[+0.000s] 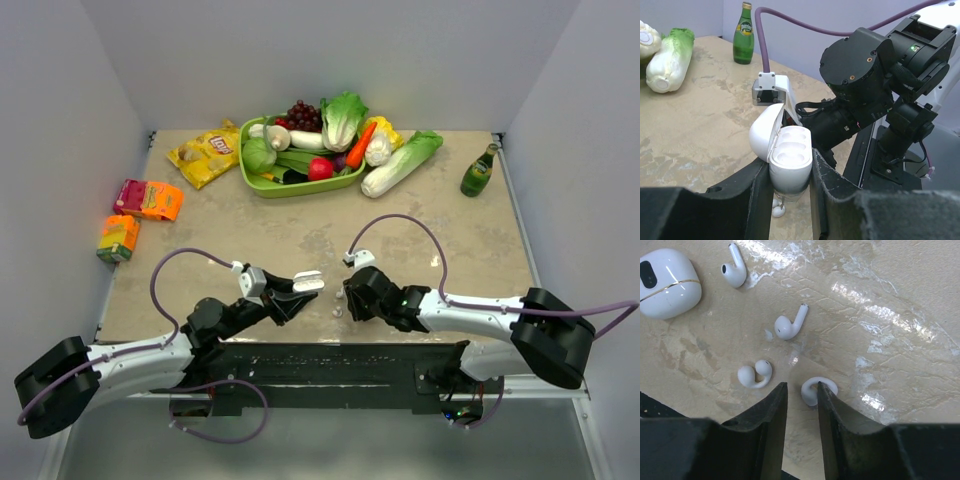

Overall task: Insert the wireless bluetooth earbuds into the charging case
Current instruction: Adjust the earbud at the center of the board.

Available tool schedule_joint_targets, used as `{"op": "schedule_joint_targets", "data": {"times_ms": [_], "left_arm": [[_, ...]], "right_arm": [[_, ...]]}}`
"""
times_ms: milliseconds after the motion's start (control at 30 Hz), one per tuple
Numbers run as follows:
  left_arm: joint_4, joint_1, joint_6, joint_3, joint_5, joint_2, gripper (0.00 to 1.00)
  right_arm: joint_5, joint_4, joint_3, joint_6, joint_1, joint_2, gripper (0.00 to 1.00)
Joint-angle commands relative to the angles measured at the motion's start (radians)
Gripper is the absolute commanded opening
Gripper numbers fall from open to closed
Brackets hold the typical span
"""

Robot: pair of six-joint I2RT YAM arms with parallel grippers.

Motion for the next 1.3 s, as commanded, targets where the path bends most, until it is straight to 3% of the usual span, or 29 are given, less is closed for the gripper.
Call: {"op": "schedule_joint_targets", "data": {"times_ms": [0,267,400,467,600,767,900,933,1100,1267], "left_arm": [[0.072,-0.006,0.007,-0.075,-0.004,-0.002,0.0],[0.078,-0.006,0.007,-0.08,-0.002,-0.002,0.0],[0.083,-0.006,0.005,-0.083,-0.004,-0.003,0.0],[0.086,-0.006,0.005,-0.084,-0.004,-0.005,0.0],[0.1,-0.006,0.005,-0.09,-0.008,0.006,0.0],[0.115,-0.006,0.001,-0.089,-0.004,0.018,0.0],[0.11,-0.006,-0.002,-0.09,-0.004,0.012,0.0],[0.11,-0.006,-0.002,-0.09,-0.005,0.01,0.0],[0.116,-0.008,-0.005,-0.098,-0.008,0.007,0.0],[0.115,-0.006,-0.004,-0.1,-0.011,0.003,0.0]], "right_arm": [[0.051,-0.021,0.034,0.02,0.003,-0.006,0.27],[0.052,-0.027,0.042,0.02,0.003,0.012,0.2],[0.058,-0.025,0.044,0.008,0.005,-0.006,0.04],[0.067,-0.012,0.042,-0.012,0.014,-0.032,0.01],[0.095,-0.019,0.073,-0.06,0.016,-0.077,0.0],[0.15,-0.093,0.175,-0.069,0.016,0.003,0.0],[0.111,-0.096,0.164,-0.006,0.016,0.004,0.34],[0.104,-0.088,0.153,0.009,0.016,-0.012,0.36],[0.006,-0.037,0.073,0.079,0.017,-0.075,0.34],[0.006,-0.045,0.03,0.106,0.029,-0.114,0.28]]}}
